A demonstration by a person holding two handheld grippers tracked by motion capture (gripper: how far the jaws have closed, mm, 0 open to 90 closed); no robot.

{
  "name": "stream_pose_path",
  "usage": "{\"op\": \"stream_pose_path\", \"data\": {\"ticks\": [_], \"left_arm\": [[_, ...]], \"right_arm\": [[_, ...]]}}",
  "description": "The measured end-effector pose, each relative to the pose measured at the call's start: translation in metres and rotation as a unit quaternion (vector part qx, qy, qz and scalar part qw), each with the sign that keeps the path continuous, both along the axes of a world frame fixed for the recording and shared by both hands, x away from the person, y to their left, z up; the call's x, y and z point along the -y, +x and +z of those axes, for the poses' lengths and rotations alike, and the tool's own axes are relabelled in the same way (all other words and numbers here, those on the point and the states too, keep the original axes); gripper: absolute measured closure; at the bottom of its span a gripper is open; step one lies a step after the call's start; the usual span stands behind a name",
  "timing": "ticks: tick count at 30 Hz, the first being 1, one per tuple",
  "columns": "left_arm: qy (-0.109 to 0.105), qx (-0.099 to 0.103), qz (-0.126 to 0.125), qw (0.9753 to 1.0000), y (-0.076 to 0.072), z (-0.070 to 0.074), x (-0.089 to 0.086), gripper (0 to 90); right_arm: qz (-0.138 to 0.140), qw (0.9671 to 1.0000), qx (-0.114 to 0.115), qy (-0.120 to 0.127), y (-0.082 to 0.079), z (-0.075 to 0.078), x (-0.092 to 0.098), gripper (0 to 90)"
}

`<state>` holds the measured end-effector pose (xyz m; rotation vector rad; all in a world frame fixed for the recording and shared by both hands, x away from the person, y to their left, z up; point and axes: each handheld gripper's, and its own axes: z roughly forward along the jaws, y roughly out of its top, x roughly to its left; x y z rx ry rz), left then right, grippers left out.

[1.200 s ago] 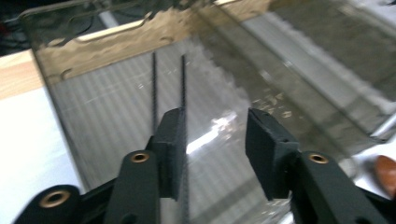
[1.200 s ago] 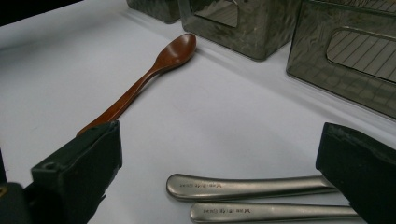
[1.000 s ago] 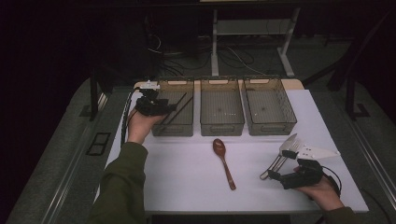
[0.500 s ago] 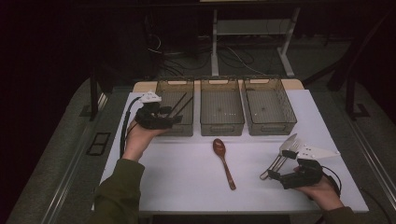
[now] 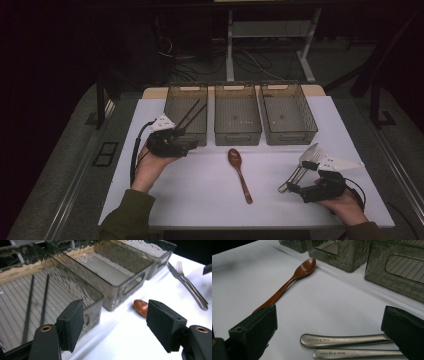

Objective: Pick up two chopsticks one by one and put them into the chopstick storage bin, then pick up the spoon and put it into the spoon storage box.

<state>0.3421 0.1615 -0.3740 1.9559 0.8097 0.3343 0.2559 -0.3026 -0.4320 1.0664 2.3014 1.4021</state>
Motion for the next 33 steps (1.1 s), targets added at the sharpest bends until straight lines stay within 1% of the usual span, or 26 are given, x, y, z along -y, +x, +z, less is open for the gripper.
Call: {"op": "stream_pose_path", "data": {"ticks": [1, 3, 5, 7, 15, 17, 19, 20, 23, 25, 27, 30, 33], "left_arm": [[0.000, 0.002, -0.001, 1.0000, -0.002, -0.002, 0.000, 28.3], [0.003, 0.000, -0.001, 1.0000, -0.007, -0.006, 0.001, 26.8], [0.001, -0.001, -0.004, 1.0000, -0.012, -0.009, 0.002, 25.8], [0.004, -0.003, -0.006, 1.0000, -0.017, -0.012, 0.002, 23.8], [-0.007, 0.011, -0.014, 0.9998, -0.038, -0.023, -0.004, 16.5], [-0.010, 0.011, -0.018, 0.9997, -0.045, -0.027, -0.006, 14.4], [-0.012, 0.015, -0.020, 0.9996, -0.052, -0.031, -0.009, 12.9], [-0.013, 0.015, -0.022, 0.9996, -0.055, -0.033, -0.010, 12.4], [-0.009, 0.018, -0.020, 0.9996, -0.063, -0.037, -0.014, 11.3], [-0.011, 0.020, -0.018, 0.9996, -0.068, -0.038, -0.015, 9.8], [-0.011, 0.019, -0.019, 0.9996, -0.073, -0.041, -0.016, 8.6], [-0.005, 0.011, -0.022, 0.9997, -0.079, -0.046, -0.015, 5.6], [-0.003, 0.009, -0.028, 0.9996, -0.085, -0.050, -0.014, 1.4]], "right_arm": [[0.000, 1.0000, 0.000, -0.001, 0.000, 0.000, 0.000, 0.0], [0.000, 1.0000, 0.000, -0.001, 0.000, 0.000, 0.000, 0.0], [0.000, 1.0000, 0.001, 0.000, 0.000, 0.000, 0.000, 0.0], [0.000, 1.0000, 0.002, 0.001, 0.000, 0.000, 0.000, 0.0], [0.000, 1.0000, 0.001, -0.003, 0.001, -0.001, 0.000, 0.0], [-0.001, 1.0000, 0.000, -0.003, 0.001, -0.001, 0.000, 0.0], [0.001, 1.0000, 0.003, -0.006, 0.000, -0.001, -0.001, 0.0], [0.001, 1.0000, 0.002, -0.007, -0.001, -0.001, -0.001, 0.0], [0.003, 1.0000, 0.004, -0.006, -0.002, 0.000, -0.001, 0.0], [0.004, 1.0000, 0.005, -0.005, -0.004, 0.000, -0.001, 0.0], [0.005, 1.0000, 0.005, -0.005, -0.003, 0.000, -0.002, 0.0], [0.004, 1.0000, 0.004, -0.005, -0.003, 0.000, -0.002, 0.0], [0.005, 1.0000, 0.005, -0.006, -0.003, 0.001, -0.002, 0.0]]}}
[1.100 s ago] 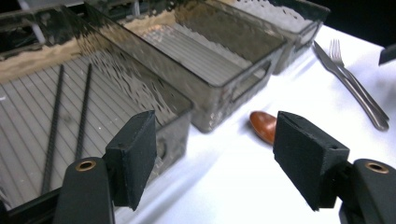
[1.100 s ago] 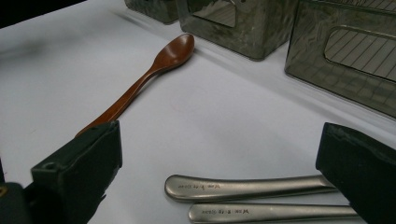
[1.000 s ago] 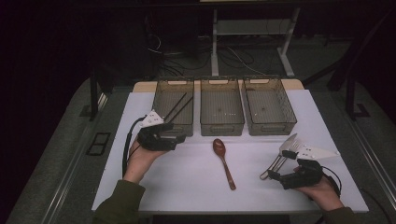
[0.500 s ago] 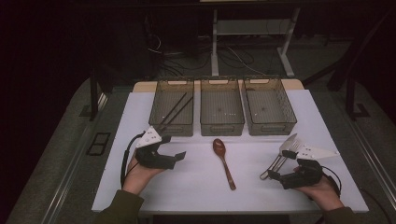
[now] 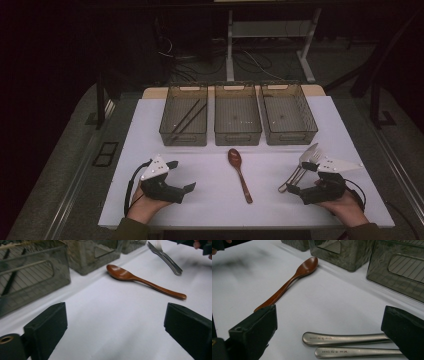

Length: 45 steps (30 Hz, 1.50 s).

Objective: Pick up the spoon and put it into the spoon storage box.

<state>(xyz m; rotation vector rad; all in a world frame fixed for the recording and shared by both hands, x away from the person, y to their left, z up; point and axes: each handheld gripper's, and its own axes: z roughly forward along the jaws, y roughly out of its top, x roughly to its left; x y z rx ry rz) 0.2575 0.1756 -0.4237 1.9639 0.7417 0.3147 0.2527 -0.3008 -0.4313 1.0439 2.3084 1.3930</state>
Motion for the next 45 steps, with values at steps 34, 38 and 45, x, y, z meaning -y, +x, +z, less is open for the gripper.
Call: {"op": "stream_pose_path", "data": {"ticks": [34, 38, 45], "left_arm": [[0.008, -0.015, -0.020, 0.9997, 0.000, -0.010, 0.009, 0.0], [0.011, -0.016, -0.023, 0.9995, 0.000, -0.010, 0.010, 0.0], [0.012, -0.016, -0.025, 0.9995, 0.001, -0.011, 0.011, 0.0]], "right_arm": [[0.015, 0.9990, -0.040, -0.015, 0.020, 0.011, -0.037, 30.9], [0.038, 0.9983, -0.040, -0.019, 0.022, 0.012, -0.051, 41.4], [0.081, 0.9951, -0.051, -0.022, 0.025, 0.011, -0.079, 62.4]]}}
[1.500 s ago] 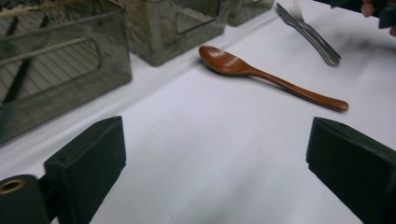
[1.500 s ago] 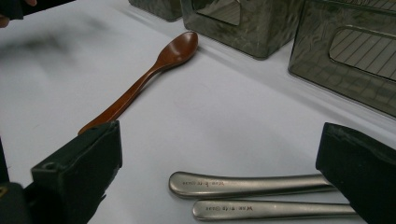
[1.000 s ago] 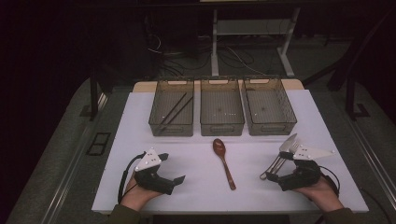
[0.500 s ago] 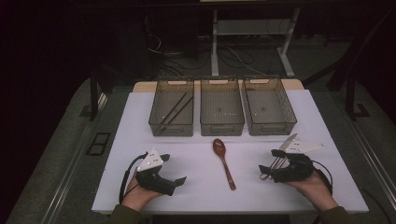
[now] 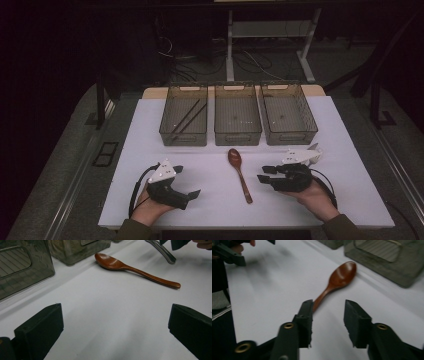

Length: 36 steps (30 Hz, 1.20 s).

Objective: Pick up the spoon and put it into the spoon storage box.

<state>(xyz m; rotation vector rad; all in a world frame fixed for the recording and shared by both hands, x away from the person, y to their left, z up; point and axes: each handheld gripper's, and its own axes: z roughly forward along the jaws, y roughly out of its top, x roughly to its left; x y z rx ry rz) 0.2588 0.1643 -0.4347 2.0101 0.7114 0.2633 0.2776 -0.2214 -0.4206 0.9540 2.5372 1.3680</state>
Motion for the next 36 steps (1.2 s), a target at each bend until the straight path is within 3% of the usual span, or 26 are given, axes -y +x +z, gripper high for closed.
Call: {"op": "stream_pose_path", "data": {"ticks": [12, 19, 24, 36], "left_arm": [[-0.001, -0.004, -0.003, 1.0000, 0.001, -0.001, 0.002, 0.0], [0.000, -0.005, -0.006, 1.0000, 0.001, -0.002, 0.003, 0.0], [0.000, -0.004, -0.007, 1.0000, 0.001, -0.002, 0.003, 0.0], [0.001, -0.001, -0.008, 1.0000, 0.001, -0.001, 0.002, 0.0]], "right_arm": [[0.076, 0.9969, -0.007, -0.019, 0.001, -0.005, -0.050, 87.2], [0.106, 0.9936, -0.016, -0.035, -0.003, -0.012, -0.070, 88.8], [0.112, 0.9918, -0.020, -0.058, -0.005, -0.019, -0.075, 88.8], [0.097, 0.9893, -0.028, -0.106, -0.009, -0.024, -0.074, 89.0]]}}
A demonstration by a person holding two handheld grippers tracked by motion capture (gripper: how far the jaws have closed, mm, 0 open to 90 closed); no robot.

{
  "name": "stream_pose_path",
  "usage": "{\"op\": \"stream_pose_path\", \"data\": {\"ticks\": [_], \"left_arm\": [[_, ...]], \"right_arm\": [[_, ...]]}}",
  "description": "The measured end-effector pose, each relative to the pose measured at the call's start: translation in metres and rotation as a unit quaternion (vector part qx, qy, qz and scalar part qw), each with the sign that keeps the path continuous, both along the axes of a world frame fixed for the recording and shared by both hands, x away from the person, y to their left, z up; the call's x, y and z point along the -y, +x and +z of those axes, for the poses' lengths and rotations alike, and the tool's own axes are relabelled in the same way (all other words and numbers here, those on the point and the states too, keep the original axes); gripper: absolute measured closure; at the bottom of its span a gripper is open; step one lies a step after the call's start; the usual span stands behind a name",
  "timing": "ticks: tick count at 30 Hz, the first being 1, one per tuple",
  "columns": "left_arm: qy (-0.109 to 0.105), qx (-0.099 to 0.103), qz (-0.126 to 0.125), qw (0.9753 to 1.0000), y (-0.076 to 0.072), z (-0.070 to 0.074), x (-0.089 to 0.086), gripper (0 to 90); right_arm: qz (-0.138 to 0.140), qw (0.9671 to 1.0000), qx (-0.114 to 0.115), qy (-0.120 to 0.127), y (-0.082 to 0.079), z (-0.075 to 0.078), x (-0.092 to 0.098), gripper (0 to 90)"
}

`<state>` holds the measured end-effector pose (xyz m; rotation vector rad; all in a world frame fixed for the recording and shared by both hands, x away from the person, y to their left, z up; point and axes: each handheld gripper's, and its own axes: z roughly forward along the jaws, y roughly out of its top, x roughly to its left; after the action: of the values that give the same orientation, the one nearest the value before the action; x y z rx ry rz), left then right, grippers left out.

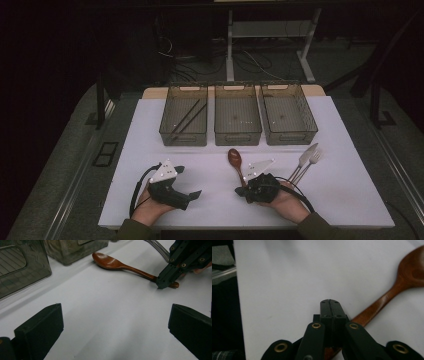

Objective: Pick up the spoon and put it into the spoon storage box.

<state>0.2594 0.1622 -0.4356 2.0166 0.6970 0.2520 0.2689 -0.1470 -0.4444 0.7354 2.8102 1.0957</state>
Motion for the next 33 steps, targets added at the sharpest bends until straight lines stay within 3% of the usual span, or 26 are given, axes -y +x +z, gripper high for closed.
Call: {"op": "stream_pose_path", "data": {"ticks": [7, 17, 33], "left_arm": [[-0.001, 0.001, 0.000, 1.0000, 0.000, 0.001, 0.000, 0.0], [-0.003, 0.001, 0.000, 1.0000, 0.000, 0.001, 0.000, 0.0], [-0.008, 0.003, -0.005, 1.0000, 0.000, 0.000, 0.001, 0.0]], "right_arm": [[-0.011, 0.9997, 0.007, -0.020, 0.000, 0.002, 0.008, 89.0], [-0.061, 0.9966, 0.025, -0.050, 0.011, 0.005, 0.033, 89.0], [-0.115, 0.9912, 0.037, -0.053, 0.037, 0.002, 0.061, 89.0]]}}
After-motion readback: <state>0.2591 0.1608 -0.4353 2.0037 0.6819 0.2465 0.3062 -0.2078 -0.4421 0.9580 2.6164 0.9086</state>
